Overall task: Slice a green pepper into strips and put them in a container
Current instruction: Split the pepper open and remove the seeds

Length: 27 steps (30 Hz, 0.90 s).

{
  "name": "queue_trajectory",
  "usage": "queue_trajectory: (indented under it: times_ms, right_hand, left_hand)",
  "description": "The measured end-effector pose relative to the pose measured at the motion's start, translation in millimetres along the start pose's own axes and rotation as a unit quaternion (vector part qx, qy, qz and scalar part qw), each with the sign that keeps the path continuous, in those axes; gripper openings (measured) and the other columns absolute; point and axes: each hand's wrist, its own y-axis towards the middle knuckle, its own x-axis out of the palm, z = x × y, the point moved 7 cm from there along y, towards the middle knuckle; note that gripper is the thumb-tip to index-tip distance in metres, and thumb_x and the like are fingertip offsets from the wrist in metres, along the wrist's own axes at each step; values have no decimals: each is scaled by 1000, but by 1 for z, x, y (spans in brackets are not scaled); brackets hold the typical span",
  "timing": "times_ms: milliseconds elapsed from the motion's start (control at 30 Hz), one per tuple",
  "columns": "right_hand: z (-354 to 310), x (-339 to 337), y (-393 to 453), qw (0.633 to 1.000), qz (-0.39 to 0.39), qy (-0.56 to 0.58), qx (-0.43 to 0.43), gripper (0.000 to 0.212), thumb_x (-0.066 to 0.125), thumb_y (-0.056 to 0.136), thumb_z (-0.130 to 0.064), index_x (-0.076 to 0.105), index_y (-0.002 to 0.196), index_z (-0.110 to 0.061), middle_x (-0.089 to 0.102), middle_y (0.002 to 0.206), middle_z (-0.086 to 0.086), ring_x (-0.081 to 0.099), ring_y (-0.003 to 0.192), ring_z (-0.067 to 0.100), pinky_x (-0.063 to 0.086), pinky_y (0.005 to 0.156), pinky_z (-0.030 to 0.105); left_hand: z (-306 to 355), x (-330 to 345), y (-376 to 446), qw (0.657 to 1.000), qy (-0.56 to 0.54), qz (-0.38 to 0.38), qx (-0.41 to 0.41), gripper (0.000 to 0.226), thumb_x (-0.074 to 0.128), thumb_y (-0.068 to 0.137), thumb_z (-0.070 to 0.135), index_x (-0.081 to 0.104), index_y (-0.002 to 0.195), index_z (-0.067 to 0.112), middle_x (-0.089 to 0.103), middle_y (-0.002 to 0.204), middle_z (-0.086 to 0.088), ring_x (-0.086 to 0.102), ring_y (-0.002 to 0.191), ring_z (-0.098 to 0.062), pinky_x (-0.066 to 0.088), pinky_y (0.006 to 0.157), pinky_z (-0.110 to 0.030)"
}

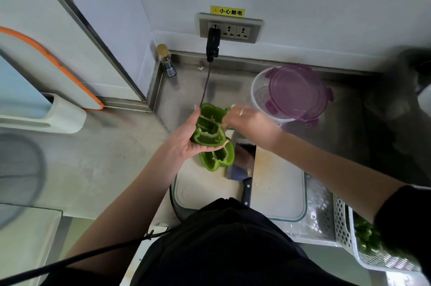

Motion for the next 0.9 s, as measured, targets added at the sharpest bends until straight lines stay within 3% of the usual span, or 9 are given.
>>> queue_trajectory:
  times_ms: [67, 133, 200, 267, 333, 433, 567, 767, 900]
  right_hand:
    - [33, -9, -4, 977, 78, 26, 198, 15, 62, 82, 5, 70, 93, -2, 68, 87, 14, 66, 79, 30, 53, 70, 32]
    - [54, 6, -7, 949, -32, 5, 315, 33, 54, 88, 5, 65, 116, -8, 66, 98, 14, 65, 86, 32, 51, 74, 34]
    - [60, 21, -14, 916, -176, -26, 359, 65, 50, 87, 10, 41, 142, -23, 60, 98, 8, 63, 82, 29, 51, 72, 37]
    - [60, 17, -13, 914, -156, -9, 374, 53, 52, 90, -1, 47, 137, -26, 60, 96, 7, 62, 82, 28, 51, 72, 37]
    - [50, 1, -7, 931, -41, -2, 361, 17, 56, 92, -22, 68, 104, -18, 65, 93, 6, 61, 88, 27, 50, 73, 36]
    - [16, -15, 4, 962, 46, -35, 268, 25, 64, 85, -39, 67, 78, -16, 66, 80, 1, 58, 87, 23, 45, 75, 36]
    - [-5, -3, 0, 976, -12, -13, 216, 22, 74, 77, -36, 68, 86, -17, 65, 94, 2, 58, 96, 29, 43, 84, 41]
    - [-27, 19, -13, 993, -31, -83, 73, 26, 86, 60, -22, 75, 84, -26, 67, 101, 1, 61, 96, 29, 49, 78, 41]
    - [-37, 31, -26, 981, -65, -175, -50, 40, 72, 70, -24, 68, 110, -29, 62, 121, -8, 43, 113, 19, 33, 90, 36]
  left_hand:
    - [7, 3, -4, 998, 30, -48, 20, 60, 56, 86, 50, 51, 127, 6, 58, 123, -25, 61, 106, -38, 52, 79, -59]
    - [10, 6, -7, 995, 45, -89, 31, 66, 55, 84, 53, 50, 130, 6, 57, 125, -25, 60, 109, -37, 51, 82, -58]
    - [11, 9, -9, 991, 60, -111, 39, 70, 56, 81, 54, 50, 130, 5, 56, 127, -25, 59, 111, -37, 49, 87, -58]
    - [12, 5, -8, 992, 75, -92, 51, 68, 62, 78, 48, 50, 129, 5, 57, 126, -25, 58, 112, -39, 46, 92, -60]
    - [13, 1, -6, 992, 91, -64, 66, 63, 67, 77, 37, 51, 128, 4, 57, 126, -25, 58, 113, -40, 44, 95, -59]
    - [9, 3, -9, 990, 107, -50, 79, 43, 61, 86, 31, 57, 120, 6, 64, 115, -20, 64, 105, -34, 53, 85, -49]
    - [7, 8, -10, 987, 114, -42, 101, 35, 55, 92, 26, 55, 121, 6, 65, 108, -16, 67, 90, -26, 57, 68, -37]
    - [9, 7, -7, 984, 104, -49, 135, 25, 51, 91, 5, 61, 114, 11, 65, 108, -16, 65, 94, -30, 54, 70, -42]
    - [13, 1, -8, 979, 149, -5, 137, 25, 48, 93, 4, 61, 113, 12, 63, 110, -18, 62, 96, -32, 54, 75, -46]
